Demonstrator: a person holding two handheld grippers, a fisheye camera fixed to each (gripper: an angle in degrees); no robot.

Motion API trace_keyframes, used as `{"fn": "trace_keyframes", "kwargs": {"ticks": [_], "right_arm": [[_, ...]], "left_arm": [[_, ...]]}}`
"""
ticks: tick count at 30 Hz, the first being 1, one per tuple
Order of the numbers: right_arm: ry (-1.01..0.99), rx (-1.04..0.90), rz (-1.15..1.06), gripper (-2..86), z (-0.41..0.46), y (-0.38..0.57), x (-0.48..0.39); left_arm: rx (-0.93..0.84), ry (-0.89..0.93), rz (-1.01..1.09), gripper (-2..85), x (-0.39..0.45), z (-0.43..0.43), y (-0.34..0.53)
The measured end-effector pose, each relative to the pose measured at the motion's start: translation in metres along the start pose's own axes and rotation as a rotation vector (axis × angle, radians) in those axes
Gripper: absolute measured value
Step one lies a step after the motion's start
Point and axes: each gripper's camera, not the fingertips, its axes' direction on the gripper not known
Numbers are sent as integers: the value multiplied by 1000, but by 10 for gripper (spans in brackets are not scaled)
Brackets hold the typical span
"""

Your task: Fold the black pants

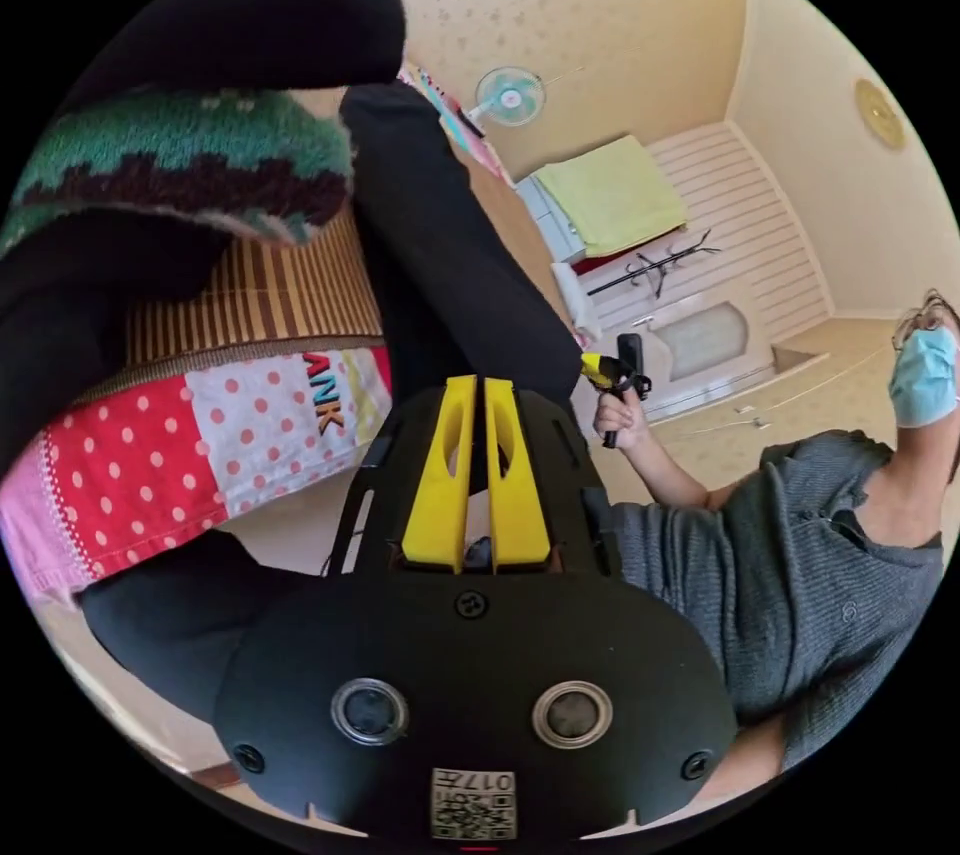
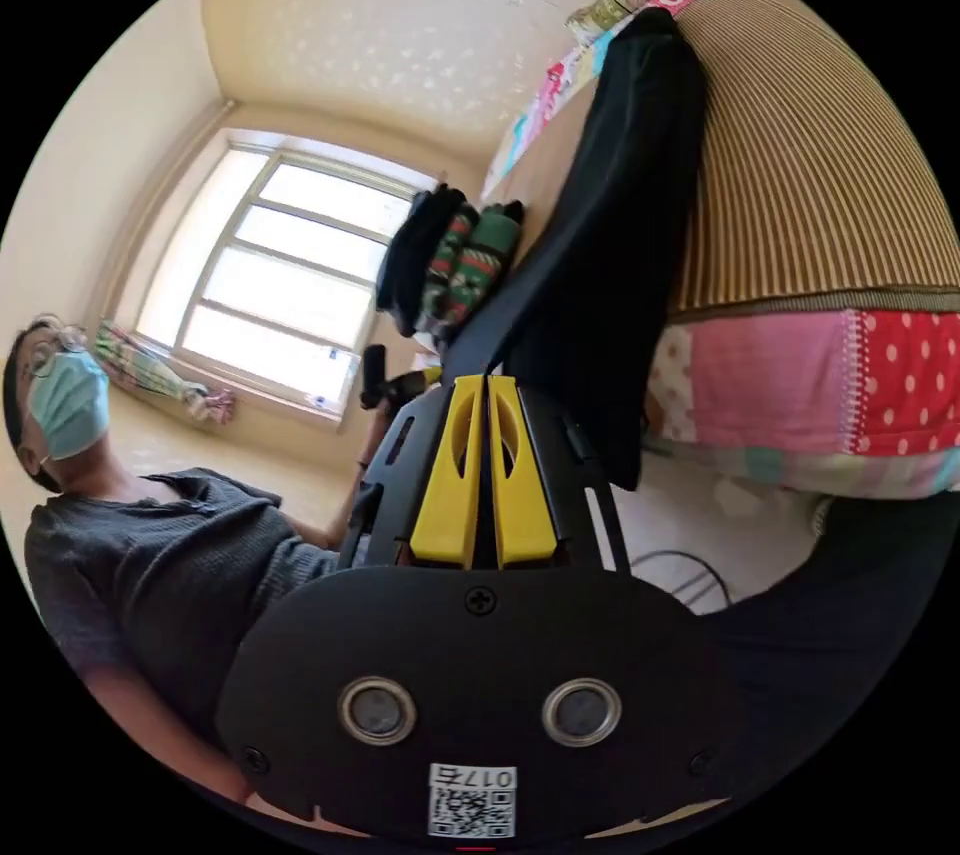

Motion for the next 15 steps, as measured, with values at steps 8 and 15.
{"fn": "trace_keyframes", "kwargs": {"ticks": [8, 15], "right_arm": [[401, -257, 100, 31, 50, -38, 18], [431, -138, 111, 101, 35, -73, 22]], "left_arm": [[-208, -260, -87, 15, -7, 113, 5], [-37, -223, -134, 119, -28, 106, -37]]}}
